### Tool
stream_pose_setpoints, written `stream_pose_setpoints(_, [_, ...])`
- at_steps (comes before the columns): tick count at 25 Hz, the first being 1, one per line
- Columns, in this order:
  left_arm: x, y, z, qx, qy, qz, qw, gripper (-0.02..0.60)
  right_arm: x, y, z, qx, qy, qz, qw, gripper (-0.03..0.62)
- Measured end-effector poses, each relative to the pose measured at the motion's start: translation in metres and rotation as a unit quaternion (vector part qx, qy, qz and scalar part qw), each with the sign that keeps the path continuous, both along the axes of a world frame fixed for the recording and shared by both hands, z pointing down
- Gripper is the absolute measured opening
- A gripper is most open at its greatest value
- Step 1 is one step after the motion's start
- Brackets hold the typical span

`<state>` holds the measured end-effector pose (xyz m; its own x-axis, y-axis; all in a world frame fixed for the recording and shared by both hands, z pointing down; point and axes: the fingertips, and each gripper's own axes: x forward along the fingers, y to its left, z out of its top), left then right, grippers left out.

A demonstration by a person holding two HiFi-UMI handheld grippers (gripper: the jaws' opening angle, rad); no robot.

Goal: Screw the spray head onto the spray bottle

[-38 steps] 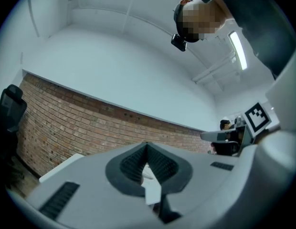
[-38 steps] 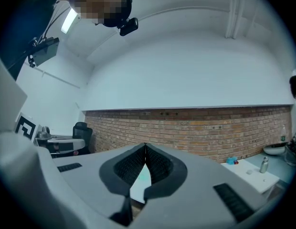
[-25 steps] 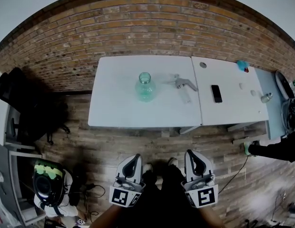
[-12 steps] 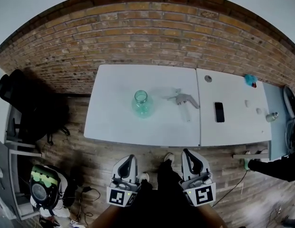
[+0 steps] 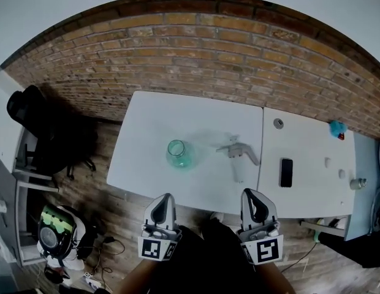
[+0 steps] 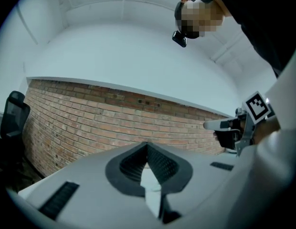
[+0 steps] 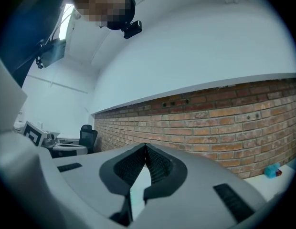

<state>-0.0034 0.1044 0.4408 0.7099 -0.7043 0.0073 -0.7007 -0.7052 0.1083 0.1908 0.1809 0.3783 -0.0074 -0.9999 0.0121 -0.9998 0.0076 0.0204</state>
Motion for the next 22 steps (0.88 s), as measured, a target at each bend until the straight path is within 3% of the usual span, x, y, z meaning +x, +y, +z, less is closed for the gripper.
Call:
stream_pose_setpoints(5, [0.008,-0.030,0.011,0.010,-0.015,-0.012,0.9998,0.002,0.017,-0.025,0.003,-0.011,0.020,-0.023,0.999,0.005])
stream_pose_setpoints(9, [0.024,-0.052,0.023,0.015,-0.003,0.019,0.9997,0.002,0.026,-0.047,0.004,-0.012,0.010,-0.008,1.000,0.005])
stream_pose_setpoints(13, [0.038,-0.081,0.044,0.006,-0.029,0.043,0.9986,0.002,0.015,-0.073,-0.001,-0.024,0.016,-0.010,1.000,0.005])
stream_pose_setpoints(16, [0.042,-0.097,0.058,-0.021,-0.034,0.066,0.9970,0.010,0.003,-0.090,-0.003,-0.028,0.039,-0.015,0.999,0.005])
stream_pose_setpoints(20, [0.047,-0.117,0.080,-0.033,-0.054,0.100,0.9930,0.134,0.002,-0.112,0.006,-0.037,0.038,0.003,0.999,0.005])
stream_pose_setpoints(22, [0.052,-0.124,0.089,-0.009,-0.075,0.114,0.9906,0.228,0.000,-0.121,0.007,-0.042,0.030,0.015,0.999,0.005])
